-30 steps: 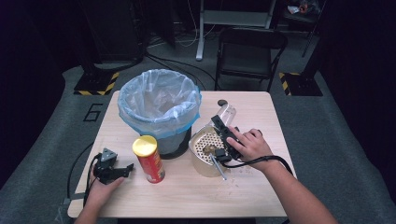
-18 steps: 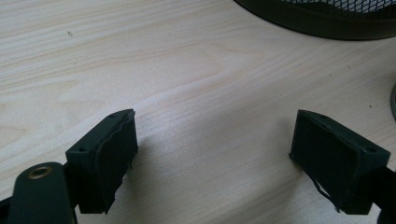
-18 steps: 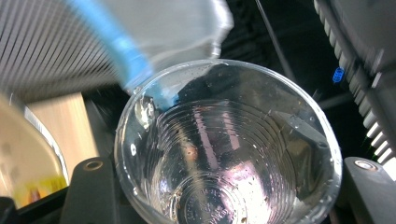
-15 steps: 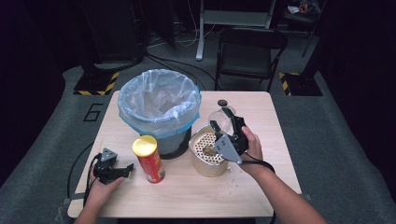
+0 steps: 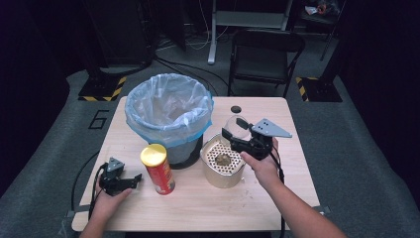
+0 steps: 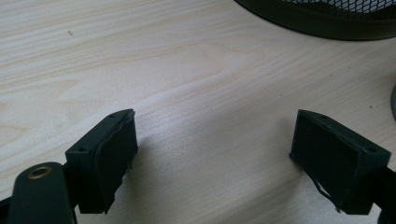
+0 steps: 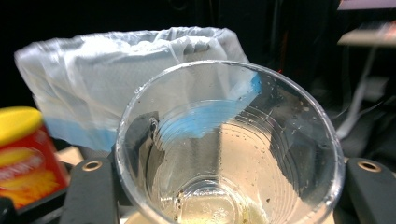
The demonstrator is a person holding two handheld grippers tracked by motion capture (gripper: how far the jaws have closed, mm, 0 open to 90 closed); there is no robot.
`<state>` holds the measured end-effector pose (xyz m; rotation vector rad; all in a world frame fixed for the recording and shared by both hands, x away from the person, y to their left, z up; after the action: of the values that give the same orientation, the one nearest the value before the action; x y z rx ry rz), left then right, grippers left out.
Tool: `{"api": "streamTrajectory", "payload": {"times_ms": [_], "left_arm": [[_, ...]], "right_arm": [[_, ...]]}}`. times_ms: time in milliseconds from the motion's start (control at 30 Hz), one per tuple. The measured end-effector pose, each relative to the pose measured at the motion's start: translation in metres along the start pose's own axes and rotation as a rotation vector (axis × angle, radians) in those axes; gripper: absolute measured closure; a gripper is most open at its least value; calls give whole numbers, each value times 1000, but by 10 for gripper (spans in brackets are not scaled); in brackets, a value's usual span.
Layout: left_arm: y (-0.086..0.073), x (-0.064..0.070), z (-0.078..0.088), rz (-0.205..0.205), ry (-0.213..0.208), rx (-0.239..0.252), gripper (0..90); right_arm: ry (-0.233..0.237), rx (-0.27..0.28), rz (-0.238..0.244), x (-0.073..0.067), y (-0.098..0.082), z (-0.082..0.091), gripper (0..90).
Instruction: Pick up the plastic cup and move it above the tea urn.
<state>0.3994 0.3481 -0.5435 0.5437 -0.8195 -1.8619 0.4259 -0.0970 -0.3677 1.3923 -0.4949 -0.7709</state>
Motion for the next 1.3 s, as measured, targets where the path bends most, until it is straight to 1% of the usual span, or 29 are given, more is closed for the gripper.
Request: {"api": "streamTrajectory", "payload": {"times_ms": [67, 100, 133, 167, 233, 267, 300, 433, 500, 633, 700, 767, 800, 833, 867, 900, 933, 1000, 1033, 1067, 1100, 1133, 1167, 1200, 1233, 1300], "left_arm": [[0, 1, -1, 6, 4, 7, 138], [0, 1, -1, 5, 4, 6, 137], [0, 1, -1, 5, 4, 6, 137], [0, 1, -1, 6, 4, 7, 137], [0, 0, -1, 6, 6, 6, 136], [0, 0, -1, 6, 6, 6, 135], [0, 1, -1, 6, 7, 6, 135], [0, 1, -1, 6, 7, 6, 135], [0, 1, -1, 9, 8, 7, 136], [0, 1, 0, 11, 9, 6, 136], [0, 1, 0, 12, 8, 5, 136], [0, 1, -1, 12, 9, 7, 136], [0, 1, -1, 12, 9, 7, 136], [0, 1, 0, 10, 9, 6, 136], [0, 1, 0, 10, 9, 6, 136], [0, 1, 0, 10, 9, 6, 136], [0, 1, 0, 11, 9, 6, 136], [0, 1, 0, 10, 9, 6, 136], [0, 1, 0, 10, 9, 6, 136], [0, 1, -1, 11, 8, 6, 135], [0, 1, 0, 10, 8, 6, 134], [0, 1, 0, 10, 8, 6, 134], [0, 1, -1, 10, 7, 6, 134], [0, 1, -1, 9, 7, 5, 132], [0, 1, 0, 8, 7, 5, 132], [0, 1, 0, 8, 8, 4, 132]], "right_arm": [[19, -9, -40, 2, 2, 0, 332], [17, -6, -42, 3, 3, 1, 333], [14, -4, -30, 3, 5, 1, 333], [15, -4, -34, 2, 7, 2, 333], [18, 2, -16, 1, 13, 4, 332], [18, 2, -16, 1, 13, 4, 332], [17, 7, 1, -2, 20, 6, 330], [29, 3, 31, -9, 34, 8, 331], [26, 6, 44, -11, 41, 8, 331], [16, -1, 63, -15, 54, 7, 330], [13, -3, 70, -16, 57, 7, 330], [16, 0, 81, -17, 68, 5, 330], [16, 0, 81, -17, 68, 5, 330], [17, 1, 93, -18, 75, 4, 330], [17, 1, 93, -18, 75, 4, 330], [17, -2, 96, -20, 82, 2, 331], [14, -11, 84, -21, 85, 1, 333], [6, -15, 92, -22, 89, 0, 333], [-2, -26, 99, -23, 96, -2, 334], [-7, -23, 109, -24, 101, -4, 335], [-15, -29, 108, -25, 105, -4, 335], [-15, -29, 108, -25, 105, -4, 335], [-22, -25, 119, -26, 111, -5, 335], [-30, -21, 126, -27, 118, -6, 335], [-32, -14, 129, -28, 129, -8, 335], [-33, -12, 135, -30, 138, -11, 335]]}}
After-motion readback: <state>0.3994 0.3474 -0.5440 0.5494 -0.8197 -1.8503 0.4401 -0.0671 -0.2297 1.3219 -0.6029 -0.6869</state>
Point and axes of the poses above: each handheld gripper's, and its own axes: z roughly backward along the jaws, y roughly out of its top, x roughly to its right, the point moved 2 cm from there along -z, roughly forward along the jaws, and after that the axes turned 1 degree about -z, right-handed, at the moved point
